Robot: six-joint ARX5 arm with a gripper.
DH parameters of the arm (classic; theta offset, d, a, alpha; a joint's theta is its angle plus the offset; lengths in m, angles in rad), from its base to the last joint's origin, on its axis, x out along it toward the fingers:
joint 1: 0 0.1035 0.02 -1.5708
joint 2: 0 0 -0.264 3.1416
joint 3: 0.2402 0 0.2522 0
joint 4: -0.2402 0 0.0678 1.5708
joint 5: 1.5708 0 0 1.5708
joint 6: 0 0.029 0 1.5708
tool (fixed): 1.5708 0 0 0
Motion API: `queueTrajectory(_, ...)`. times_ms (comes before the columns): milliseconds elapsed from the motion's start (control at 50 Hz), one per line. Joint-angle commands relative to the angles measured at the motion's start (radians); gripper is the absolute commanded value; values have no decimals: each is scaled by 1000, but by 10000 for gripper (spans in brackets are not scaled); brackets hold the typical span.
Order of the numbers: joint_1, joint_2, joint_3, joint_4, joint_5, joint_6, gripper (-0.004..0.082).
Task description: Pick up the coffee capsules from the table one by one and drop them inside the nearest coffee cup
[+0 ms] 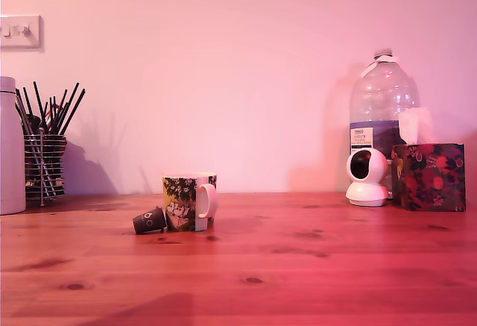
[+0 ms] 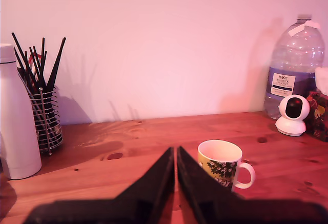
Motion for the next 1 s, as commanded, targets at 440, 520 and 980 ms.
queueTrajectory(440, 6, -11, -30, -77, -6, 12, -11)
queueTrajectory(520, 6, -11, -30, -90, -5, 13, -11)
queueTrajectory(980, 5, 128, -30, -49, 87, 11, -10)
